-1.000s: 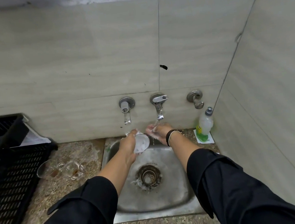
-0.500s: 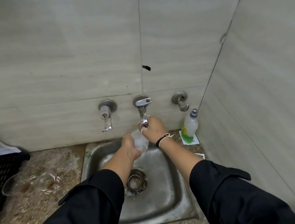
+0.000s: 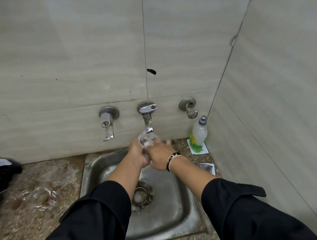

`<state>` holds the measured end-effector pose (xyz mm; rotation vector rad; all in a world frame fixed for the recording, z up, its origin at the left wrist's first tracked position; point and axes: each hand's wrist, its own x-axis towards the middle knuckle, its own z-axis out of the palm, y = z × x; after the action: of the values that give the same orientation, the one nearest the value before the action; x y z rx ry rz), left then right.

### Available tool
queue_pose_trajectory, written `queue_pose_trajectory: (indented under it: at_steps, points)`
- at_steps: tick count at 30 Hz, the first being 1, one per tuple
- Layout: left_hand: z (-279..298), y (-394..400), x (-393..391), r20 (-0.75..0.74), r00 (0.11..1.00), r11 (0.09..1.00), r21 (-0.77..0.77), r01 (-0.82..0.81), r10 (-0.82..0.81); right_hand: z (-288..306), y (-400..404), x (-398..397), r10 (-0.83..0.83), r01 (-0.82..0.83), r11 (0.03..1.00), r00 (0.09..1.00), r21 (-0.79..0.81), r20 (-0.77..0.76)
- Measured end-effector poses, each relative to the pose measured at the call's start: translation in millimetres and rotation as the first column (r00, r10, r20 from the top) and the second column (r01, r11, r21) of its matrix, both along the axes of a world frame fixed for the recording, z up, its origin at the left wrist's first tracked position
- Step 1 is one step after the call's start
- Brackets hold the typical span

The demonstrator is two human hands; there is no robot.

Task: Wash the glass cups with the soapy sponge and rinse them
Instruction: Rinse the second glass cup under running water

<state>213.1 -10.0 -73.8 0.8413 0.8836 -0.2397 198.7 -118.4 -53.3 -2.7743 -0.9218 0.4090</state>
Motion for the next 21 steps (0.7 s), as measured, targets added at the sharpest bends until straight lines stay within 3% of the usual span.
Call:
queue_pose_trajectory:
  at_steps: [3, 6, 11, 15, 18, 21]
  points:
    - [8, 5, 4, -0.007, 0.999, 0.999, 0.031, -0.04, 0.041, 3, -2, -3, 0.067, -0.067, 0.994, 0.998, 0.084, -0.007]
    - [7, 10, 1, -0.005, 1.0, 0.999, 0.037, 0.012, -0.012, 2, -12, 3, 0.126, -0.115, 0.99, 0.978, -0.076, 0.164]
    - [17, 4, 0, 0.015, 1.0, 1.0, 0.028, 0.0, -0.001, 5, -4, 2, 0.076, -0.072, 0.995, 0.996, -0.074, 0.05]
    - [21, 4, -10, 0.009, 0.998, 0.998, 0.024, 0.06, -0.06, 12, -3, 4, 0.115, -0.08, 0.969, 0.983, -0.232, 0.141]
    - [17, 4, -2, -0.017, 1.0, 0.999, 0.045, -0.006, 0.007, 10, 6, 3, 0.093, -0.086, 0.993, 0.992, -0.085, 0.081]
    - [16, 12, -1, -0.047, 0.998, 0.999, 0.016, 0.039, -0.038, 10, -6, 8, 0.13, -0.116, 0.986, 0.985, -0.118, 0.116]
